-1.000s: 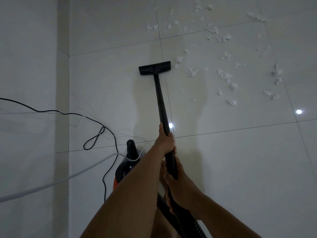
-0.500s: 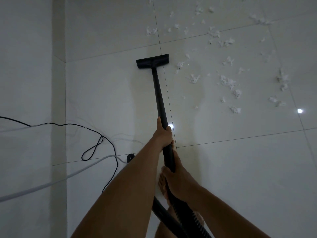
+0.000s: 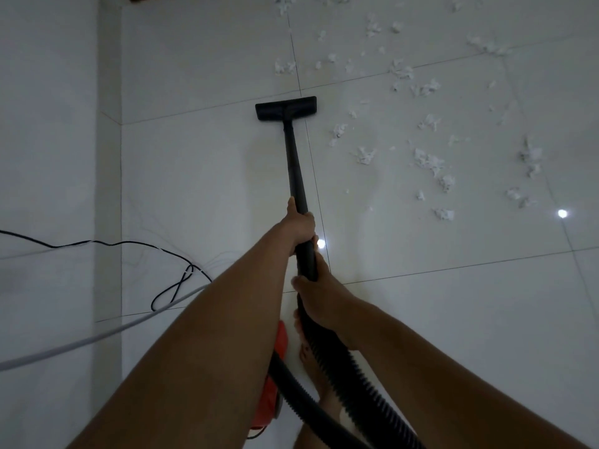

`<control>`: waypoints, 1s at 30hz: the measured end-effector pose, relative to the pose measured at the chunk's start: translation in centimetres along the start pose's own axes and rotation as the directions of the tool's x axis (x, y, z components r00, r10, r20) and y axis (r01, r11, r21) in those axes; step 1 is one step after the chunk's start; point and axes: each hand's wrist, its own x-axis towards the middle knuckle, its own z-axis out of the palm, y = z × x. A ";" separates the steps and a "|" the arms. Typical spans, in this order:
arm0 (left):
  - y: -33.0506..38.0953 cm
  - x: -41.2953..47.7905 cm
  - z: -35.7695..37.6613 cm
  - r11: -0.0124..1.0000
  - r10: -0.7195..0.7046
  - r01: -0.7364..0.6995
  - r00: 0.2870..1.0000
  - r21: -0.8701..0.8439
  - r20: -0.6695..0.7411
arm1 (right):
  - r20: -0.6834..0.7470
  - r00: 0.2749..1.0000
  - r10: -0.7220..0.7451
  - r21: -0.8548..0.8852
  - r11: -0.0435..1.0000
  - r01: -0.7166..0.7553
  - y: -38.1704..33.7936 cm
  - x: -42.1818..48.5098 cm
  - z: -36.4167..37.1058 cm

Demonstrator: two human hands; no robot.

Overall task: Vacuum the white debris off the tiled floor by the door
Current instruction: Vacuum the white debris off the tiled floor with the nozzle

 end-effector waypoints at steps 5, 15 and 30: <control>-2.0 -3.3 1.3 0.999 -0.029 0.029 0.999 -0.017 0.024 | -0.002 1.000 0.026 -0.015 1.000 -0.026 1.7 -3.1 0.2; -6.2 -9.9 4.0 0.997 -0.077 0.077 0.996 0.012 0.046 | -0.014 1.000 -0.013 -0.103 0.995 0.011 5.5 -9.6 1.1; -3.6 -5.8 2.2 0.999 -0.048 0.048 0.999 0.021 0.010 | 0.017 0.999 0.049 -0.031 0.998 -0.049 2.4 -6.6 0.7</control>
